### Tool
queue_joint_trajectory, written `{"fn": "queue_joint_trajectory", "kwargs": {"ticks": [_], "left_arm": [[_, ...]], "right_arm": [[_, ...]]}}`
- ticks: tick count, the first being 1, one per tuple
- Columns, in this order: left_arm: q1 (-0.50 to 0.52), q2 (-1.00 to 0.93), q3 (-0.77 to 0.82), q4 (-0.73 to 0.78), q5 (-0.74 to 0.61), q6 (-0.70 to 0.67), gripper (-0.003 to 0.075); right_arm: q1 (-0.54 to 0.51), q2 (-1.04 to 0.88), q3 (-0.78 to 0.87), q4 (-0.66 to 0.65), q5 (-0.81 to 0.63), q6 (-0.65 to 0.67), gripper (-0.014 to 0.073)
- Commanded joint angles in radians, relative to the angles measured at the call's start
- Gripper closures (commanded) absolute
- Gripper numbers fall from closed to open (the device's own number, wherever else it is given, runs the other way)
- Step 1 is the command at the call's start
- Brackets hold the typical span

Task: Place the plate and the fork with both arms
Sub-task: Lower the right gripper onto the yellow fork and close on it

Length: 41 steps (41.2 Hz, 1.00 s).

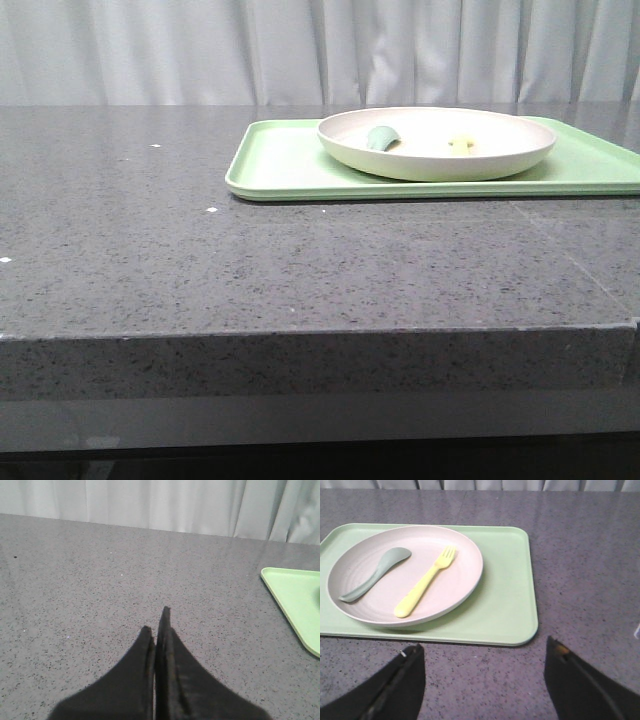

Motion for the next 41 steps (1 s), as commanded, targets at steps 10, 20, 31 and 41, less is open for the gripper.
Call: {"fn": "queue_joint_trajectory", "kwargs": {"ticks": [10,20,31,41], "left_arm": [[0.001,-0.012,-0.025,-0.008,-0.084,-0.009,0.0738],[0.001,-0.012,-0.025,-0.008,-0.084,-0.009,0.0738],[0.001,-0.012,-0.025,-0.008,-0.084,-0.009,0.0738],[0.001,-0.012,-0.025,-0.008,-0.084,-0.009,0.0738]], "right_arm": [[0.192,0.338,-0.297,0.049,-0.062,-0.007,0.0065],[0.226,0.630,-0.585,0.052,0.127,0.078,0.0067],[0.220,0.941,-0.937,-0.144,0.416,0.345,0.0067],[0.209,1.101,-1.100,-0.215,0.506,0.442,0.0067]]}}
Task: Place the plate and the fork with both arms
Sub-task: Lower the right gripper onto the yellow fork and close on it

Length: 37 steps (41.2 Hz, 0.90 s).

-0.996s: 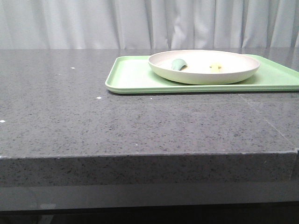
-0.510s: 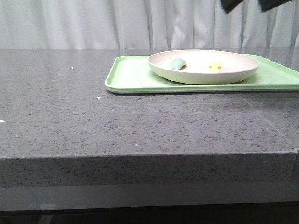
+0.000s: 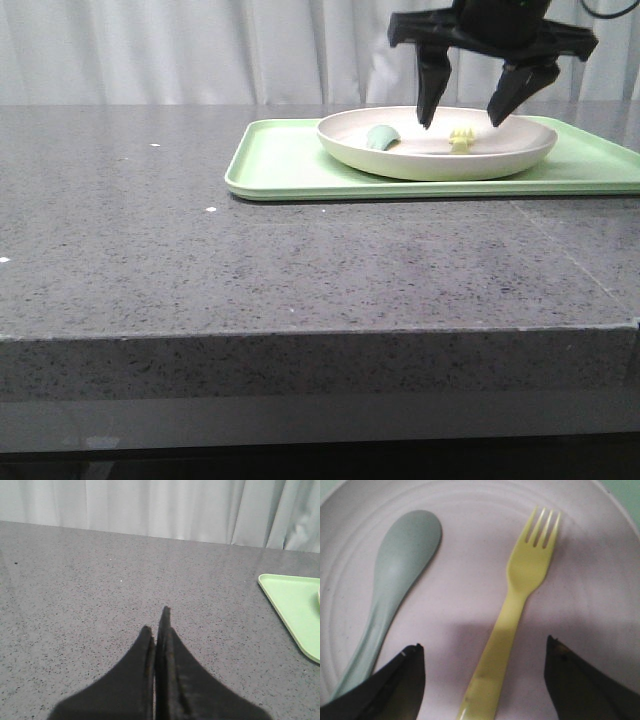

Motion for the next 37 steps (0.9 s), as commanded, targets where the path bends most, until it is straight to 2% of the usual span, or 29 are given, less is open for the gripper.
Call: {"fn": "queue_joint_trajectory", "kwargs": {"ticks": [1,6,37], "left_arm": [[0.001,0.008,-0.025,-0.006,-0.084,-0.009,0.0738],[0.001,0.008,-0.025,-0.006,-0.084,-0.009,0.0738],[0.001,0.008,-0.025,-0.006,-0.084,-0.009,0.0738]], "right_arm": [[-0.015,-0.017,-0.070,-0.025,-0.018,0.042,0.0067],[-0.036,0.010,-0.084,-0.018,-0.021,0.079,0.0067],[-0.042,0.028,-0.084,-0.008,-0.057,0.079,0.0067]]}}
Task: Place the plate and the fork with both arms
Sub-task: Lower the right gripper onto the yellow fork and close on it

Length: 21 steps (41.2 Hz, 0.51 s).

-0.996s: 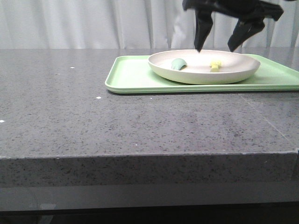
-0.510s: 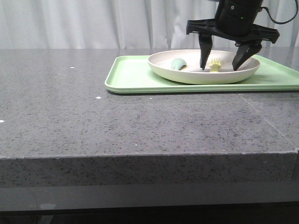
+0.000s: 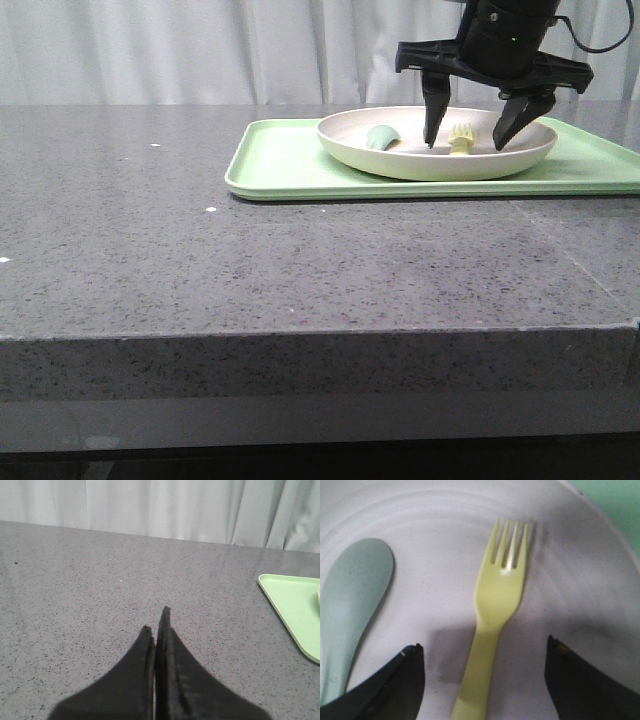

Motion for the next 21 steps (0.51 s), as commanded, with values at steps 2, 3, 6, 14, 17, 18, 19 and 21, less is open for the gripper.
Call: {"fn": "queue_joint_trajectory", "kwargs": {"ticks": [2,3,6,14,17,18,19,21], "left_arm": [[0.001,0.008,-0.025,-0.006,-0.084,-0.008,0.0738],[0.001,0.008,-0.025,-0.006,-0.084,-0.008,0.0738],[0.001,0.008,-0.025,-0.006,-0.084,-0.008,0.0738],[0.001,0.008,-0.025,-0.006,-0.084,-0.008,0.0738],[0.001,0.008,-0.025,-0.006,-0.084,-0.008,0.0738],[0.001,0.008,-0.025,-0.006,-0.084,-0.008,0.0738],[0.001,0.008,-0.025,-0.006,-0.084,-0.008,0.0738],[0.001,0.008,-0.025,-0.006,-0.084,-0.008,0.0738]], "right_arm": [[-0.003,-0.054,-0.032,-0.008,-0.043,0.001,0.0067],[-0.003,-0.054,-0.032,-0.008,-0.041,0.001,0.0067],[-0.003,-0.054,-0.032,-0.008,-0.030,0.001,0.0067],[-0.003,-0.054,-0.032,-0.008,-0.001,0.001,0.0067],[-0.003,-0.051,-0.032,-0.008,0.003,0.000,0.0067],[-0.003,-0.049,-0.032,-0.008,0.006,0.000,0.0067],[-0.003,-0.045,-0.032,-0.008,0.010,0.000,0.0067],[-0.003,-0.037,-0.032,-0.008,0.019,0.000,0.0067]]}}
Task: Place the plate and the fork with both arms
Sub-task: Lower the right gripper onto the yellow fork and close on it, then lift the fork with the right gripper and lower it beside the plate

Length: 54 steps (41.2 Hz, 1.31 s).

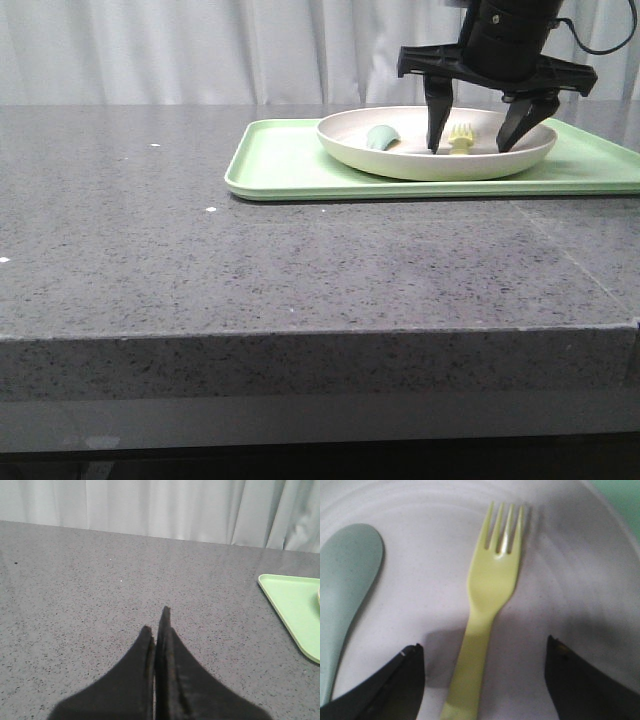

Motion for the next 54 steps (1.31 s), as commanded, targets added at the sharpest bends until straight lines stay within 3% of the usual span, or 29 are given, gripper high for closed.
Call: {"fn": "queue_joint_trajectory", "kwargs": {"ticks": [1,12,24,29,45,54], "left_arm": [[0.001,0.008,-0.025,-0.006,-0.084,-0.008,0.0738],[0.001,0.008,-0.025,-0.006,-0.084,-0.008,0.0738],[0.001,0.008,-0.025,-0.006,-0.084,-0.008,0.0738],[0.001,0.008,-0.025,-0.006,-0.084,-0.008,0.0738],[0.001,0.008,-0.025,-0.006,-0.084,-0.008,0.0738],[0.001,0.008,-0.025,-0.006,-0.084,-0.008,0.0738]], "right_arm": [[-0.003,-0.041,-0.032,-0.008,-0.015,-0.002,0.0067],[-0.003,-0.036,-0.032,-0.008,-0.008,-0.002,0.0079],[-0.003,-0.036,-0.032,-0.008,-0.021,-0.002,0.0468],[-0.003,-0.036,-0.032,-0.009,-0.031,-0.002,0.0552],[-0.003,-0.051,-0.036,-0.009,-0.049,-0.002,0.0571],[-0.003,-0.058,-0.120,-0.009,0.010,-0.002,0.0571]]}}
